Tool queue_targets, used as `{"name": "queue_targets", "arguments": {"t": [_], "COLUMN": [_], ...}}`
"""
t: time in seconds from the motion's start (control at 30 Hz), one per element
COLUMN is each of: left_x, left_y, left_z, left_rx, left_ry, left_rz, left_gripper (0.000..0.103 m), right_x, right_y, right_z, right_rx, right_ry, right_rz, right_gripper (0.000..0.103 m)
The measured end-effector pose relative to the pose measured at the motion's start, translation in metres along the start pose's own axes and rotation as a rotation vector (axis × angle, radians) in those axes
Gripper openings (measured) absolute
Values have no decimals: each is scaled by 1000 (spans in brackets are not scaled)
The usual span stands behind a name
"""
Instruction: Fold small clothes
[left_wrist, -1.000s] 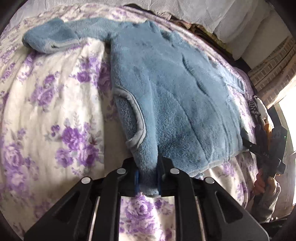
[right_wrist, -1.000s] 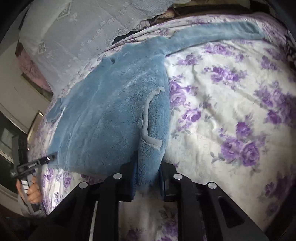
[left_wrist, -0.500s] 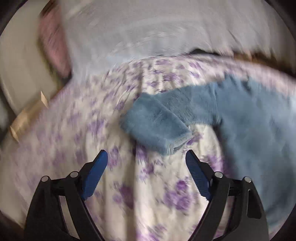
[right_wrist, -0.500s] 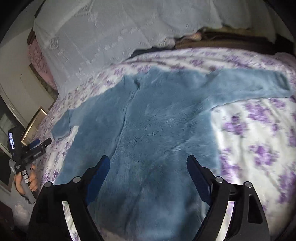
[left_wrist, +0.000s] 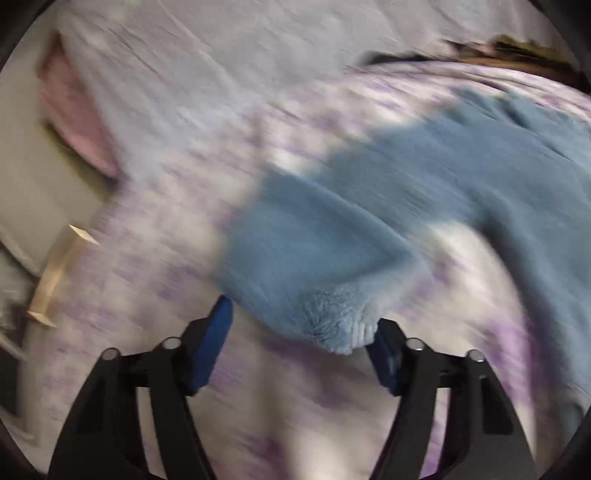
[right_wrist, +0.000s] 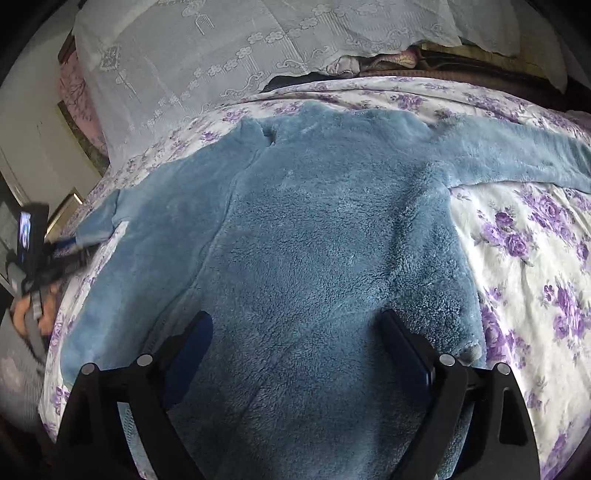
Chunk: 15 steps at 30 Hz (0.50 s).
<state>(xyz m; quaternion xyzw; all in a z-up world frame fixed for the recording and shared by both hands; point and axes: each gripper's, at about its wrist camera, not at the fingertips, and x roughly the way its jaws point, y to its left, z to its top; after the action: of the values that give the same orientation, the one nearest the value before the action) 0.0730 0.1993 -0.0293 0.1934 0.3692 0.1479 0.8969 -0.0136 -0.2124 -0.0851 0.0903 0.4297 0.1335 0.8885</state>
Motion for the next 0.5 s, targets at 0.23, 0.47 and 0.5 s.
{"name": "queue_targets", "arguments": {"t": [0.23, 0.47, 0.5], "left_x": [35, 84, 90], "left_y": [166, 115, 114], "left_z": [-21, -44, -47], "left_rx": [-660, -603, -622], "left_ry": [170, 350, 367], "left_rz": [1, -253, -278], "left_gripper": [72, 84, 87], "right_x": [-1, -17, -23], "right_y": [-2, -24, -32], "right_z": [1, 12, 18], "right_rx": [3, 129, 163], "right_ry": [0, -30, -46], "right_rz": [6, 110, 133], "right_gripper": [92, 92, 92]}}
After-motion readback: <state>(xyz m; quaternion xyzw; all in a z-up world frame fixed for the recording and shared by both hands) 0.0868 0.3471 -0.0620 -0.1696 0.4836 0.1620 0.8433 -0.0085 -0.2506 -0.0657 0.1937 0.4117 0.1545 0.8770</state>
